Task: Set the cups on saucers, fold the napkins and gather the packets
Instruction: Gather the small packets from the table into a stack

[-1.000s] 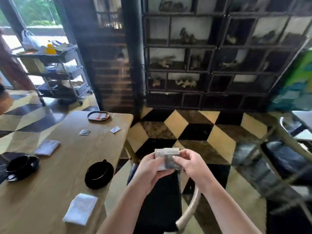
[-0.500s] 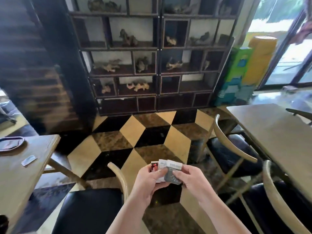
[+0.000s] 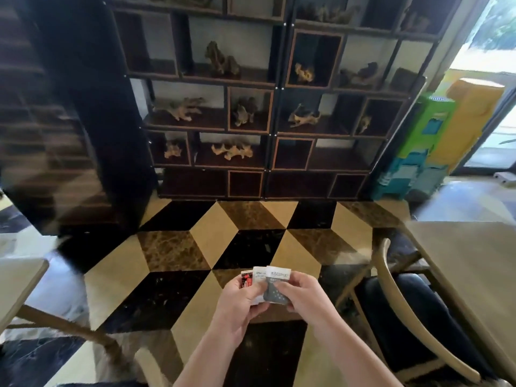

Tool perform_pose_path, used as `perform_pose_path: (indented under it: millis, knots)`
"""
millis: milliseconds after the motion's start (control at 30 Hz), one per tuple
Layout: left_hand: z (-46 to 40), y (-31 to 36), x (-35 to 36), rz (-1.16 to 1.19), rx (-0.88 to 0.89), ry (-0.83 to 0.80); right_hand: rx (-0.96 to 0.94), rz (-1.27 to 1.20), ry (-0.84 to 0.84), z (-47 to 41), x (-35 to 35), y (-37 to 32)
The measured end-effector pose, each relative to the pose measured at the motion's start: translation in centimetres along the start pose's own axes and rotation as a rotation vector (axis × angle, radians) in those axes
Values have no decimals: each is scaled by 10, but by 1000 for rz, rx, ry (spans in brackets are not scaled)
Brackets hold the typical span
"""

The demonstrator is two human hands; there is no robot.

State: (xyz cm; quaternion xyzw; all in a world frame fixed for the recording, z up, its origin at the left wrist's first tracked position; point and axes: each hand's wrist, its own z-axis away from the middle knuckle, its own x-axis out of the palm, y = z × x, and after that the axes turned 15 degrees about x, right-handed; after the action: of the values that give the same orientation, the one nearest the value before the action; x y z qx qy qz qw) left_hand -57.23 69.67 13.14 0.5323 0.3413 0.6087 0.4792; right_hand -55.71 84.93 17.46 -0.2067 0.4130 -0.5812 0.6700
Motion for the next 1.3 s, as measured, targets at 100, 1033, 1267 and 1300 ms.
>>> perform_pose_path:
  millis: [100, 1033, 1267, 1300]
  knots:
    - [-59, 21, -2, 1, 23, 48, -25, 26, 1, -47, 5, -47]
    - [-227, 145, -290, 228, 330, 1168, -277, 727, -1179, -274, 394, -336]
    - [-183, 146, -353, 234, 411, 1320, -302, 895, -1334, -236, 500, -329]
    - [-177, 144, -366, 244, 413, 1335, -306, 931, -1350, -232, 519, -325]
